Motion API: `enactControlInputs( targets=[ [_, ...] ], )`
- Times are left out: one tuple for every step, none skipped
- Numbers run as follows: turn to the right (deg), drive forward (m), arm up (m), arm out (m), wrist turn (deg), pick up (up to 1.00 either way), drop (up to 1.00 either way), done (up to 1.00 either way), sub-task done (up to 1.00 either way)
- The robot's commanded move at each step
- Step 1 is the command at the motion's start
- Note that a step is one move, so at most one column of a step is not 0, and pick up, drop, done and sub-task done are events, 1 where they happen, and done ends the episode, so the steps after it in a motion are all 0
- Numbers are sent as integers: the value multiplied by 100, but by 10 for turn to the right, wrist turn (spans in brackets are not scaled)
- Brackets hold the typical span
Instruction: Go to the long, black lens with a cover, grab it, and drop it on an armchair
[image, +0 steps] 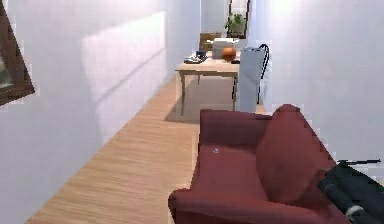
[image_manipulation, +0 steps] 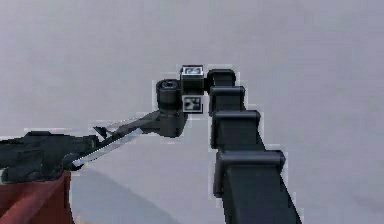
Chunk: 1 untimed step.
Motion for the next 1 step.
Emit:
enactControlInputs(
  targets=[
    [0,25,0,0,0,0,0,0,0]
  ],
)
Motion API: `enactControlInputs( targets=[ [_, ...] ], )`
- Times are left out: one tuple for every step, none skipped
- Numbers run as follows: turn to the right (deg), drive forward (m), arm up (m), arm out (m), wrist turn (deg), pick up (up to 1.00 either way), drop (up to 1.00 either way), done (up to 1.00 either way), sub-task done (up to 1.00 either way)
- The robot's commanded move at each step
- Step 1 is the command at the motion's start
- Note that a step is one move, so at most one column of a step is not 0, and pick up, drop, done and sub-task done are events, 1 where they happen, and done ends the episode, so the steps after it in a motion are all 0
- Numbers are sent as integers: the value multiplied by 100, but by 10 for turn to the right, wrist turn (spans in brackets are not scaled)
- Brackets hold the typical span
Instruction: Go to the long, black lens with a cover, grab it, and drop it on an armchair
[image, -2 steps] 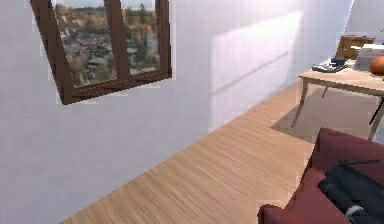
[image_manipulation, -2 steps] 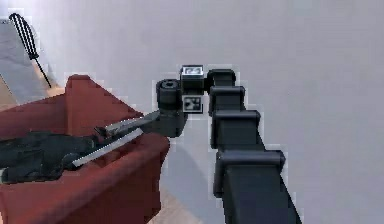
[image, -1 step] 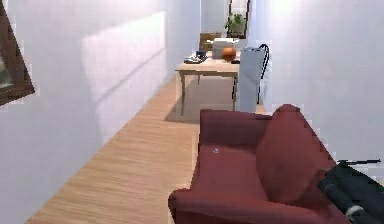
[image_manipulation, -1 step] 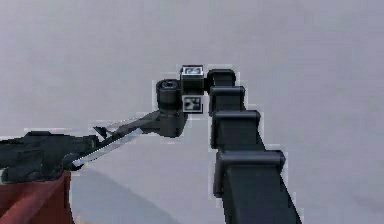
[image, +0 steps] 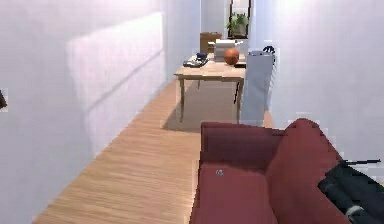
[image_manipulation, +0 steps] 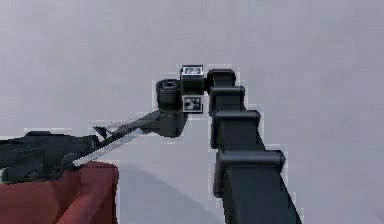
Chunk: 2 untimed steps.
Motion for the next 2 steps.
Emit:
enactControlInputs(
  targets=[
    [-450,0,0,0,0,0,0,0,0],
    [-90,0,0,0,0,0,0,0,0]
  ],
)
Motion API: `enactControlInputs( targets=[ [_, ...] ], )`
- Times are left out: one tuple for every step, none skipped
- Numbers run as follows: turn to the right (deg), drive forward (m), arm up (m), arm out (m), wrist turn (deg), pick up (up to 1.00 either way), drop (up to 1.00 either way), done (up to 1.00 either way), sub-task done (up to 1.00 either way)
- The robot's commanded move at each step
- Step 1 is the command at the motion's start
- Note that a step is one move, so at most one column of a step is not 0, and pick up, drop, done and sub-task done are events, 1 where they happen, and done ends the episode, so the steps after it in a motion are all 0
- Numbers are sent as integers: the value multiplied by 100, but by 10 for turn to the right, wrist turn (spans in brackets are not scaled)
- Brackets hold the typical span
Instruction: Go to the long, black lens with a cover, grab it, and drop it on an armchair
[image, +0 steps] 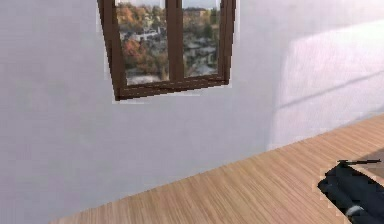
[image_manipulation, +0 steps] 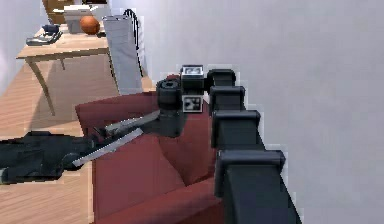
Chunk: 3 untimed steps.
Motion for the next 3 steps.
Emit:
enactControlInputs(
  targets=[
    [0,0,0,30,0,0,0,0,0],
    [0,0,0,0,-120,0,0,0,0],
    [0,0,-38,0,0,0,0,0,0]
  ],
)
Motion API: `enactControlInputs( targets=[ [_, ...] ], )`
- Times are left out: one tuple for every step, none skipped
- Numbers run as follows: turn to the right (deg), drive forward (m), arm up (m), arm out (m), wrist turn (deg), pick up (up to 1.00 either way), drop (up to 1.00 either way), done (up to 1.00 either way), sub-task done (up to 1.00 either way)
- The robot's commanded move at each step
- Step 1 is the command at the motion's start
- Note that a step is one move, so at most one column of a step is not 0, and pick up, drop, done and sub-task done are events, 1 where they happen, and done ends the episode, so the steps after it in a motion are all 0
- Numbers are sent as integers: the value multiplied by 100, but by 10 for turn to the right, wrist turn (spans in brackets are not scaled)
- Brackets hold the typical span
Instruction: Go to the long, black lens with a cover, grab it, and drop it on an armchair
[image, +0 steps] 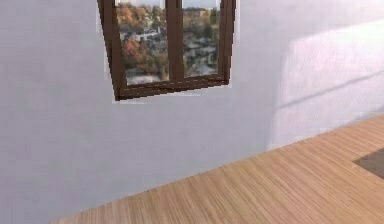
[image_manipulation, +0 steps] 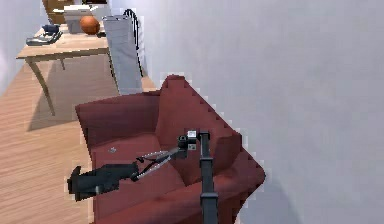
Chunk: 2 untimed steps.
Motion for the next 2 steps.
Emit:
enactControlInputs(
  targets=[
    [0,0,-32,0,0,0,0,0,0],
    [0,0,0,0,0,0,100,0,0]
  ],
)
